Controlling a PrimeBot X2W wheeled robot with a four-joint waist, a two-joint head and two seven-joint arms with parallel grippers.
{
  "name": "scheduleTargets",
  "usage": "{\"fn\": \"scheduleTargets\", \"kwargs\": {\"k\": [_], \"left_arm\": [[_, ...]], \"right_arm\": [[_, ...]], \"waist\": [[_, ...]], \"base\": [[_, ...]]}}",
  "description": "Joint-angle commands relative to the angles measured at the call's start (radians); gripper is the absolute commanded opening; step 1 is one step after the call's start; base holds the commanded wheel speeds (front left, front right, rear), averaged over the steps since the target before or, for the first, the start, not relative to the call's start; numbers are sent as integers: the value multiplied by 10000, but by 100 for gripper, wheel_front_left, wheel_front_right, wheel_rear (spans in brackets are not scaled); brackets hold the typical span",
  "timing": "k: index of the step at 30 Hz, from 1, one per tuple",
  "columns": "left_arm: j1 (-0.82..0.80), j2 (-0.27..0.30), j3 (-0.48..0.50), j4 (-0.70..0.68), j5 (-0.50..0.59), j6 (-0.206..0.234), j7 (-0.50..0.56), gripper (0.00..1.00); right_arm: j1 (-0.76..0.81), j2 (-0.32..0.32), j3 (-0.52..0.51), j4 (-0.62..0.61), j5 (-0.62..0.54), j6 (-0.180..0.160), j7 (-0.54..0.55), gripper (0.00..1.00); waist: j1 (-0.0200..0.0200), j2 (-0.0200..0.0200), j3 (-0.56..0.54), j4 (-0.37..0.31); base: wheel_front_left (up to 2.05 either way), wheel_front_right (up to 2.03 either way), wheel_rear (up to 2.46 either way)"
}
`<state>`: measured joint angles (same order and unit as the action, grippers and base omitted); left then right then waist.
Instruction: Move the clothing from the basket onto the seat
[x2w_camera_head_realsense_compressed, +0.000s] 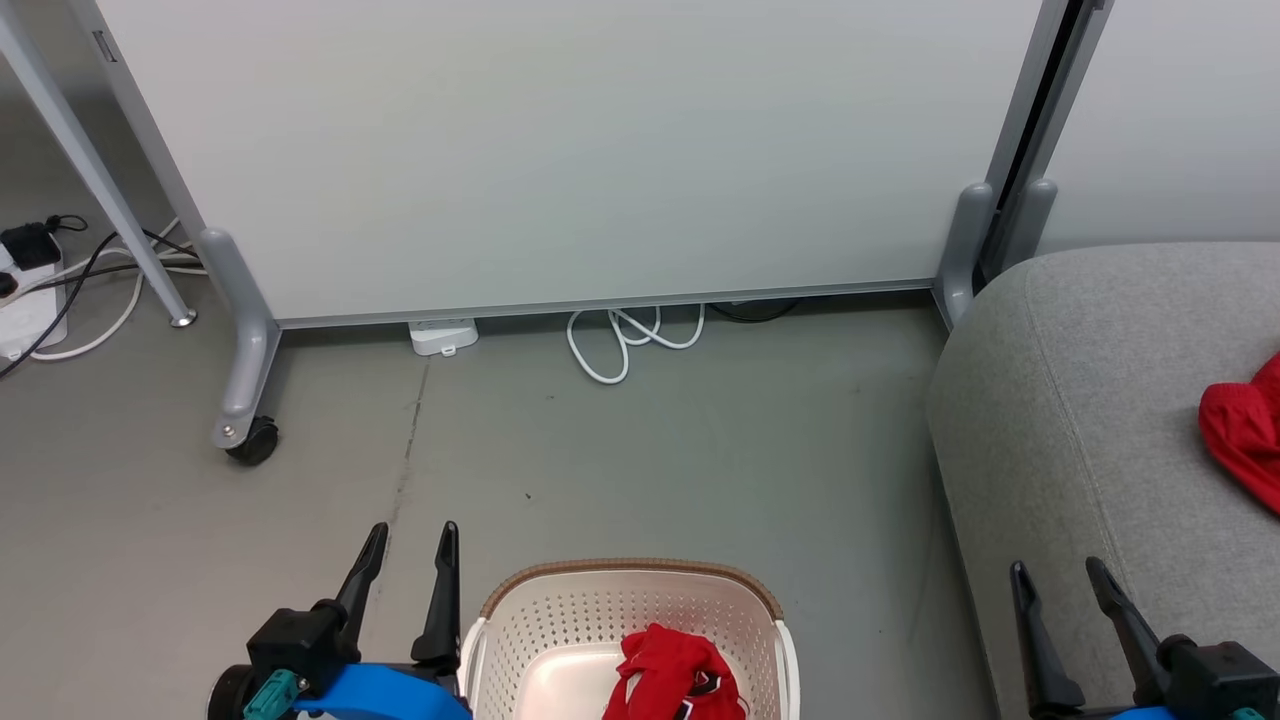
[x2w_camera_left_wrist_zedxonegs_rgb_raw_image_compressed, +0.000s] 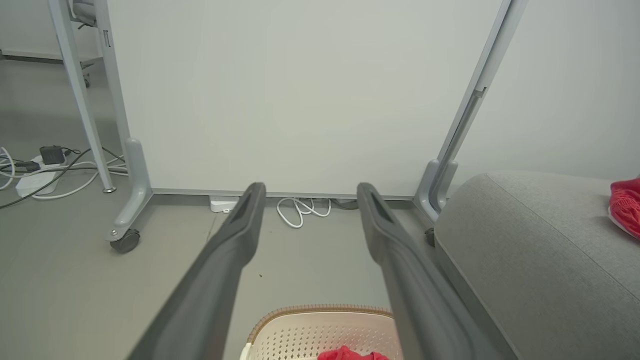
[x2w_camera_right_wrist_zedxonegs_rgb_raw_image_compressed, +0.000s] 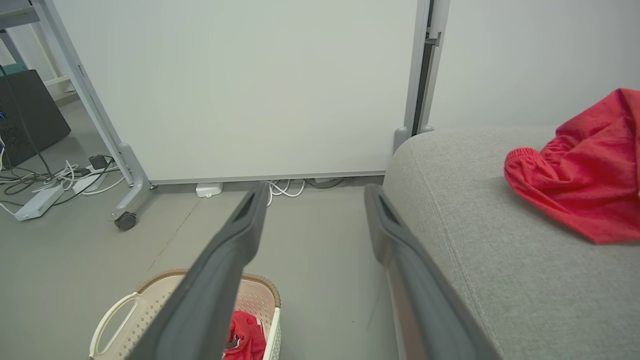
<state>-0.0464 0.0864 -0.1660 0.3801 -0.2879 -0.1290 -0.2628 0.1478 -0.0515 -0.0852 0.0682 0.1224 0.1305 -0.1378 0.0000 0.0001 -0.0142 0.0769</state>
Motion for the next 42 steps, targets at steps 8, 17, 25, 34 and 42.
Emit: {"fn": "scheduleTargets", "kwargs": {"k": [8,17,25,34,42], "left_arm": [[-176,90,-40,-32,-28,-19,-30,100],[-715,179,-594,390,-138,-19,-30,100],[-1748,368,-1528,1265,-295,-18,-30,100],[-2915,783,-2438,2266,-459,-18,-30,100],[-3374,1353,-2665,2752,-363,-18,-30,100]], "right_arm": [[-252,17,215,-68,59,5,-110,100],[-823,14,532,-304,20,5,-149,100],[-1637,15,1118,-433,116,5,-328,100],[-2675,16,1783,-363,311,5,-650,100],[-3450,18,2589,-339,713,5,-981,100]], "waist": [[0,-1,356,-185],[0,-1,1388,-826],[0,-1,2898,-1679],[0,-1,4439,-2752],[0,-1,5686,-3793]], "base": [[0,0,0],[0,0,0],[0,0,0],[0,0,0],[0,0,0]]}}
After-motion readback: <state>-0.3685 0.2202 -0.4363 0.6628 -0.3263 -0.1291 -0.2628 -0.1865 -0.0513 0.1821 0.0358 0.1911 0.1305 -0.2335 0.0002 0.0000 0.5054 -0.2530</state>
